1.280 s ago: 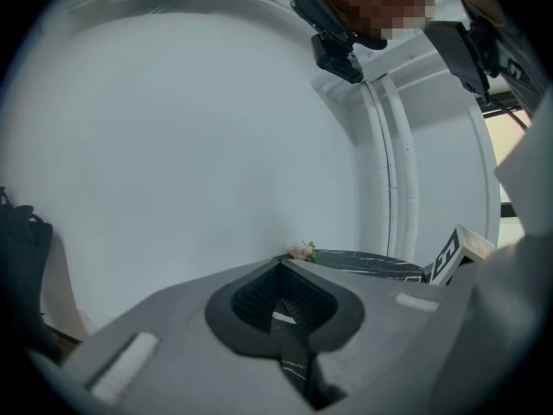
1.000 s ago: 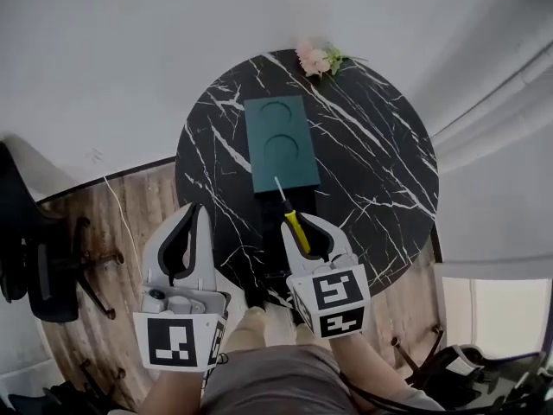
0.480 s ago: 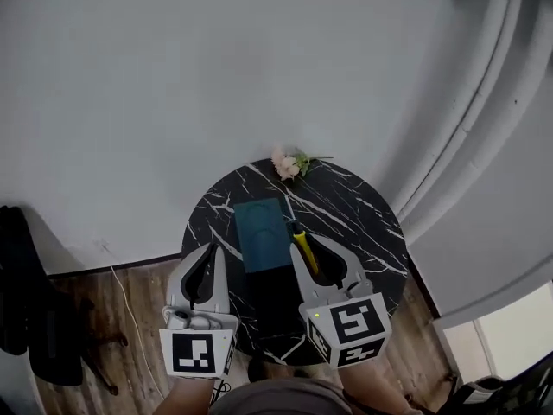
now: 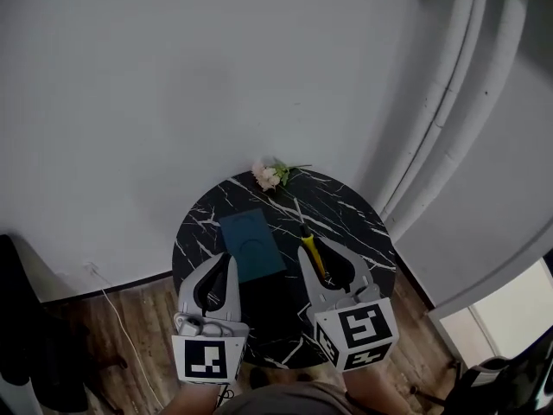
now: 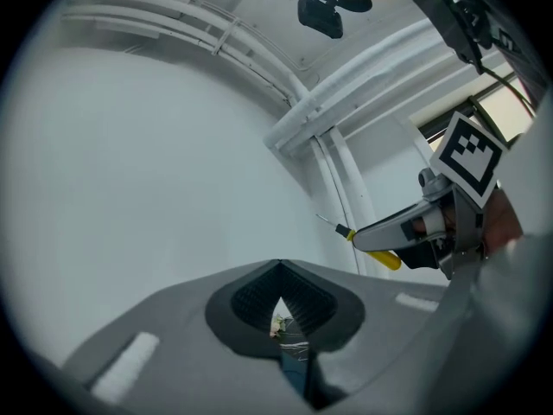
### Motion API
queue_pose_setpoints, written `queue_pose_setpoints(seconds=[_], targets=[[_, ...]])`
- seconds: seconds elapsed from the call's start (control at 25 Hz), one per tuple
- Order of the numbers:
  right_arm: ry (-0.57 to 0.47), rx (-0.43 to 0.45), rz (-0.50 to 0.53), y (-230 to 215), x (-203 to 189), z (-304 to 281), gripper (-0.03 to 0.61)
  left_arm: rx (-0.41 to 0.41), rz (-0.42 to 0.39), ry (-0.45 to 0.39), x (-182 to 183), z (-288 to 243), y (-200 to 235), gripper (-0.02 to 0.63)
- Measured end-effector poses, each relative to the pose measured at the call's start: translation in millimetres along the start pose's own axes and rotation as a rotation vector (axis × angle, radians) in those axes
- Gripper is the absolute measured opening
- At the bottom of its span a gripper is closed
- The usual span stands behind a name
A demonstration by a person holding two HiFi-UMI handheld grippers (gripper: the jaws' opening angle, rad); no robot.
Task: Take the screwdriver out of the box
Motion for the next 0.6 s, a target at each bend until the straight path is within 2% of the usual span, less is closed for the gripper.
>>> queue_pose_setpoints(seconds=[0.28,0.6], targets=[[0.036,-0.08,-0.028,-21.2,-22.1,15.3,0.098,-0.064,0.01,0.012,-10.8,-9.5,-18.5,0.0],[0.096,-0.095,-0.078,-65.7,-53.1,8.5,0.098,-0.053,0.005,0.077,-22.6,-30.5,-43.7,0.0]])
Point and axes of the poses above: the fingertips, and each gripper's own axes: z backward along the fingers, y to its left, x out of its top, the point moved 7 cm from there along z, backward along the fingers, and after that the axes turned 4 degrees about -z, right-handed, at the moved point
